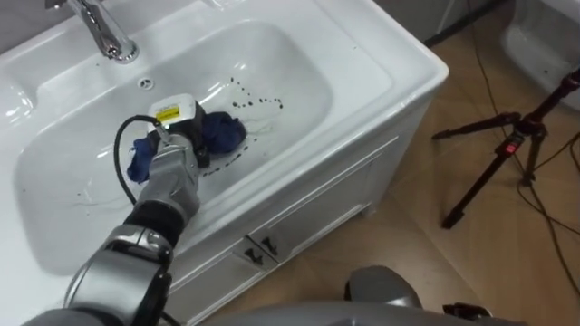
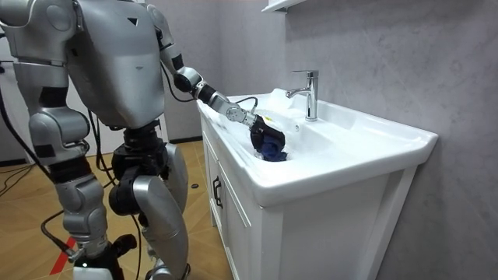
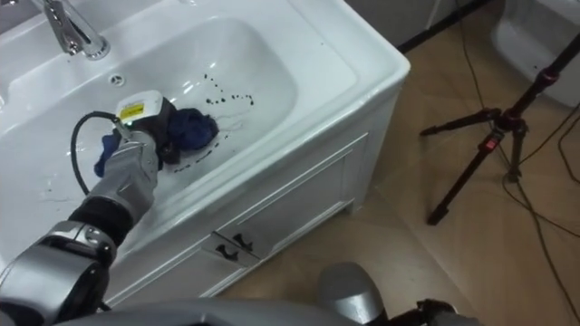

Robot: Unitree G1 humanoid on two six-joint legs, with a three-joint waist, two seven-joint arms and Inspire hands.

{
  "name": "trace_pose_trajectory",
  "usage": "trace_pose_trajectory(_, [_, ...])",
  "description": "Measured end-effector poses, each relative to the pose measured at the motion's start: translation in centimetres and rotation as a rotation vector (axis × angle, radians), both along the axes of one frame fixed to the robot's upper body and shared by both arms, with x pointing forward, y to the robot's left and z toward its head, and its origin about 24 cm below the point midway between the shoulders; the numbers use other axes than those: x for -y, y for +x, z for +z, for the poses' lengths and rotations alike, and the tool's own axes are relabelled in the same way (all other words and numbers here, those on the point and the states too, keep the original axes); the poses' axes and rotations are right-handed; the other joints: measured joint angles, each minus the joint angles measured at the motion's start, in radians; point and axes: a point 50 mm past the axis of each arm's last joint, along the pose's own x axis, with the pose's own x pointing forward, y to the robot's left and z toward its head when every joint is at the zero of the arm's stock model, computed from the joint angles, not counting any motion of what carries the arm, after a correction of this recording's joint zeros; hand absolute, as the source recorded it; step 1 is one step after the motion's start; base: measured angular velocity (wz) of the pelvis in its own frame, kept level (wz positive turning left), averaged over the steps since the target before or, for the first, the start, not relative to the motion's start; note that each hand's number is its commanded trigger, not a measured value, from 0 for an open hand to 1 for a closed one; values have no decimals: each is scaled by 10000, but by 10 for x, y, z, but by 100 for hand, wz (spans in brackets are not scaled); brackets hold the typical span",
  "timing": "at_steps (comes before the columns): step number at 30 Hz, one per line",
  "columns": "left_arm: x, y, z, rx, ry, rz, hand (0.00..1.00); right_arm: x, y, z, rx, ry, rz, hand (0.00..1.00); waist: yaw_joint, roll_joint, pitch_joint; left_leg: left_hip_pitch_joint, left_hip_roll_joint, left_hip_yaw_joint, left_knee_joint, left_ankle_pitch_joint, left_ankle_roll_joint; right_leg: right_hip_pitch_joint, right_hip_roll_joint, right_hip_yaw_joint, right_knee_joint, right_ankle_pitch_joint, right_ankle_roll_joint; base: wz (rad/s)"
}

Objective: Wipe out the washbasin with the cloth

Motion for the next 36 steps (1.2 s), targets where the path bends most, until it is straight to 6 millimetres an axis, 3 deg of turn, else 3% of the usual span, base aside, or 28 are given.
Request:
trace_pose_trajectory(4, [4, 8, 5, 350, -529, 222, 100, 0, 0, 0, 0, -172, -25, 0, -68, 19, 9, -147, -7, 70, 18, 13, 22, -199, -9, 11, 8, 47, 3, -2])
trace_pose_trajectory(9, [7, 15, 10, 582, -1915, 1069, 100, -2, -4, -1, -10, -86, -353, 0, -132, 69, 26, -136, -7, 347, 14, 13, 21, -292, 65, 335, 118, 55, 4, -17])
trace_pose_trajectory(20, [1, 21, 15, 1036, -3928, 2330, 100, -2, -40, -3, -597, -49, -629, 0, -529, 38, 70, 97, 43, 752, -23, 10, 19, -256, 219, 704, 204, 99, -37, -10])
trace_pose_trajectory(26, [-7, 21, 14, 1120, -4588, 2971, 100, -2, -49, -4, -730, -20, -750, 0, -593, 71, 77, 237, 41, 915, -235, -46, 27, -265, 342, 940, 236, 175, -17, -13])
trace_pose_trajectory(36, [-1, 41, 38, 1914, -4883, 2644, 100, 0, -58, -2, -795, -83, -804, 0, -676, 158, 15, 240, 43, 1057, -304, -50, 28, -321, 424, 1106, 156, 237, -5, -4])
